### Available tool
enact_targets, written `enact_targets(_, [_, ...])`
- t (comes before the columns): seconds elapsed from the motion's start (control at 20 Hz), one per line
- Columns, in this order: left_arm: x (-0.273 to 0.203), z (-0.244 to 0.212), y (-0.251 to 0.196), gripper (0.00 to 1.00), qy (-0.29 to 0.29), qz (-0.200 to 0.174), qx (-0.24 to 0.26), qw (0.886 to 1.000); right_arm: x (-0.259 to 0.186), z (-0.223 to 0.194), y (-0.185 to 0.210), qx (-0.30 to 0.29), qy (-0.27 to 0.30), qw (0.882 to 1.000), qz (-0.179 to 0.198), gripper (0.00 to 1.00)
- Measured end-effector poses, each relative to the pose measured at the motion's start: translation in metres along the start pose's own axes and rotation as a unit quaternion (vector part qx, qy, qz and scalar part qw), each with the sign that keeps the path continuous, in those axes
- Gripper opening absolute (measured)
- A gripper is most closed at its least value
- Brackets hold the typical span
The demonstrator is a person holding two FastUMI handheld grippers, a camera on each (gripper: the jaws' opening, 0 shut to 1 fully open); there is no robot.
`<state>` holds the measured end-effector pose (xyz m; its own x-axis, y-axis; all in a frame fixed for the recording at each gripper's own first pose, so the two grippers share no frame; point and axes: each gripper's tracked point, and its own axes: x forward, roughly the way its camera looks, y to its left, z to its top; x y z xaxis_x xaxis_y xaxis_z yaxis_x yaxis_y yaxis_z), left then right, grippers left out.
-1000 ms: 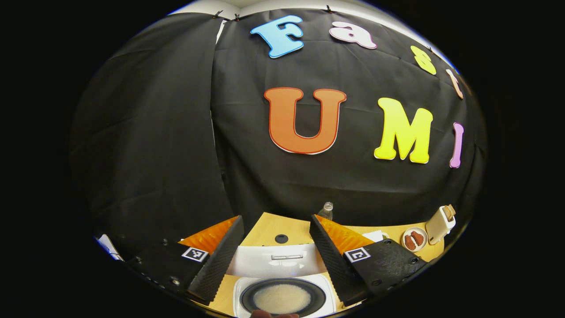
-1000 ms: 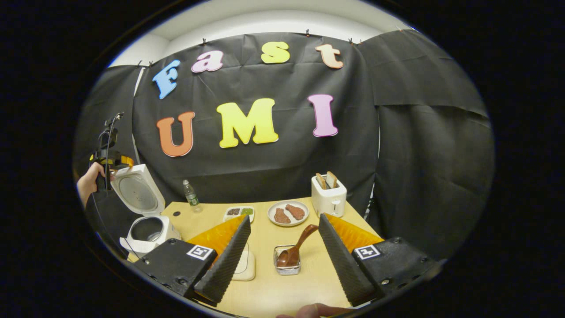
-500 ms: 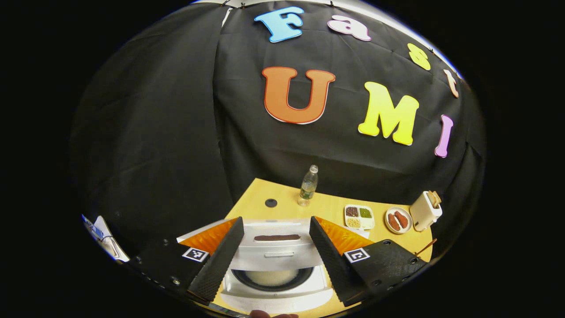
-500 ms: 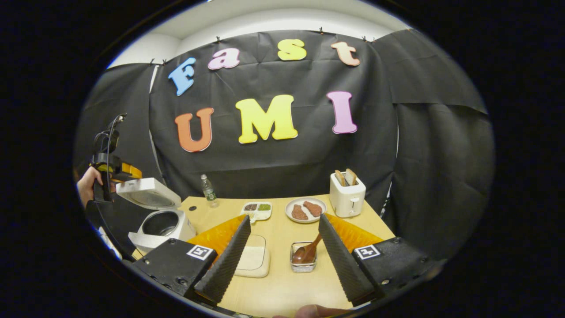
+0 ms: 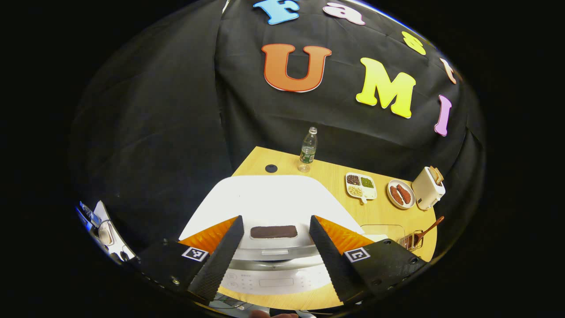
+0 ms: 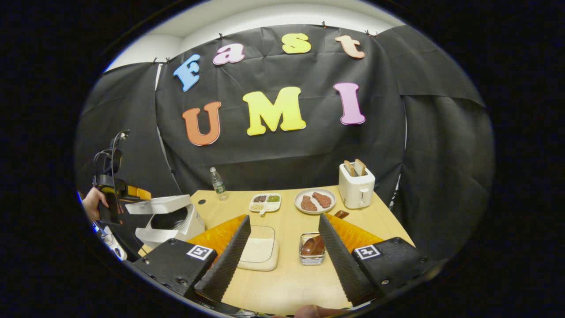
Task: Close the left gripper, press the button to open the rice cooker; take a wooden spoon from the chopstick holder with the right hand, scoop a spoonful of rice and pour it into the rice cooker, then put the wooden spoon back into the chopstick holder.
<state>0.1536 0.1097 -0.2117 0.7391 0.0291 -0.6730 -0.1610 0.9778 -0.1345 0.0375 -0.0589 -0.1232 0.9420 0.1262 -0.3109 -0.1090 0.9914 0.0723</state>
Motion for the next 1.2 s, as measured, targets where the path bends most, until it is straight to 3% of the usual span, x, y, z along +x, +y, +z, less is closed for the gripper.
enact_targets(0.4, [0.010, -0.063, -0.001, 0.97, 0.055, -0.004, -0.034, 0.998, 0.005, 0.003, 0.017, 0.000, 0.007, 1.000, 0.019, 1.00])
enact_targets(1.2, [0.026, -0.091, 0.004, 0.98, 0.076, 0.022, 0.001, 0.997, 0.010, -0.004, 0.012, 0.022, 0.017, 1.000, 0.015, 1.00])
